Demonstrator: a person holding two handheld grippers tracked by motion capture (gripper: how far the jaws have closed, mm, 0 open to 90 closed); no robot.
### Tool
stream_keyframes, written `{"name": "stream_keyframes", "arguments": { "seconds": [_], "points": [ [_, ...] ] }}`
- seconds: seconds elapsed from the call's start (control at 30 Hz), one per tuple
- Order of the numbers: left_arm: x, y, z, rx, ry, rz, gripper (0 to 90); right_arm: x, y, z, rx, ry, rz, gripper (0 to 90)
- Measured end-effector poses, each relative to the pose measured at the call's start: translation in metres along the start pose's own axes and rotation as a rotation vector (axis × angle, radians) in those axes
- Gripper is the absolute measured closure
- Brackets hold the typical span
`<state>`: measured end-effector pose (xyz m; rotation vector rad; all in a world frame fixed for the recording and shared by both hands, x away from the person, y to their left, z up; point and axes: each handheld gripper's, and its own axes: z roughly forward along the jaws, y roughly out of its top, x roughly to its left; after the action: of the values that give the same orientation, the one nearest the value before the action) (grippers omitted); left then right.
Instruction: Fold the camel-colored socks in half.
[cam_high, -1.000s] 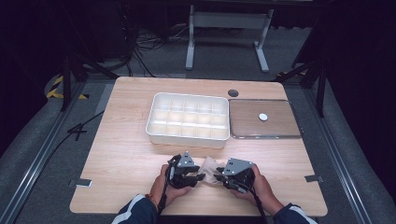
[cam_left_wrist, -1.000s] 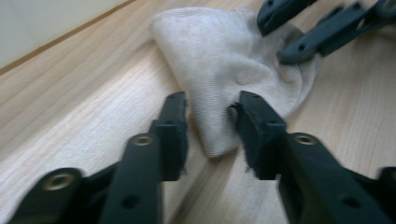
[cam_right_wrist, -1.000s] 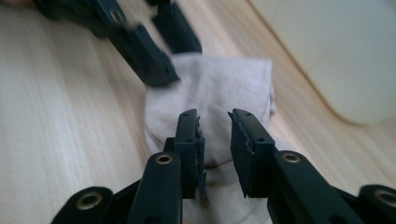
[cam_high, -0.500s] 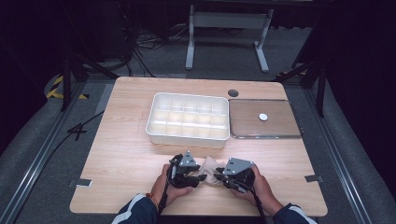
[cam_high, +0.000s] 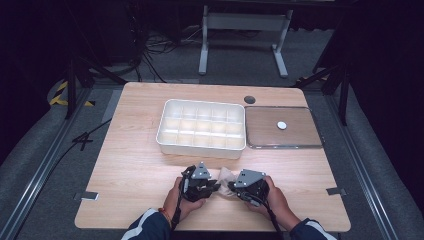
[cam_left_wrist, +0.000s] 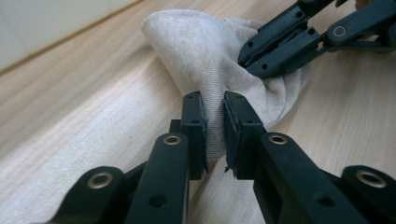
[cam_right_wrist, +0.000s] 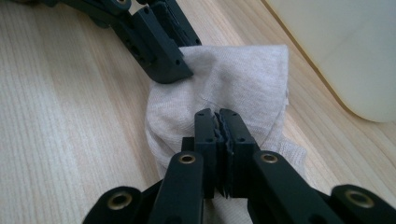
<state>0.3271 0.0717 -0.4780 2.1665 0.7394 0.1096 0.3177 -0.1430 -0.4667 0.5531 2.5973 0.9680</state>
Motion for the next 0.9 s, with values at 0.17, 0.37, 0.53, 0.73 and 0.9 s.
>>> {"name": "stream_keyframes", "arguments": {
  "seconds": [0.17,0.37,0.53,0.73,0.9],
  "points": [
    [0.001,0.003,-0.008,-0.072,-0.024,-0.035,81.0,0.001,0.003,0.001,0.010,-0.003,-0.001,87.1],
    [-0.006,0.009,-0.013,-0.116,-0.049,-0.009,81.8,-0.001,0.009,0.007,0.012,0.004,0.000,87.1],
    [-0.006,0.009,-0.014,-0.132,-0.041,-0.011,82.0,-0.001,0.012,0.012,-0.008,0.013,0.012,87.0],
    [0.000,0.009,-0.018,-0.124,-0.023,-0.028,82.1,-0.002,0.015,0.017,-0.039,0.028,0.030,79.4],
    [0.003,0.008,-0.022,-0.123,-0.016,-0.026,82.2,-0.009,0.011,0.002,-0.087,0.016,0.035,71.9]
  ]
}}
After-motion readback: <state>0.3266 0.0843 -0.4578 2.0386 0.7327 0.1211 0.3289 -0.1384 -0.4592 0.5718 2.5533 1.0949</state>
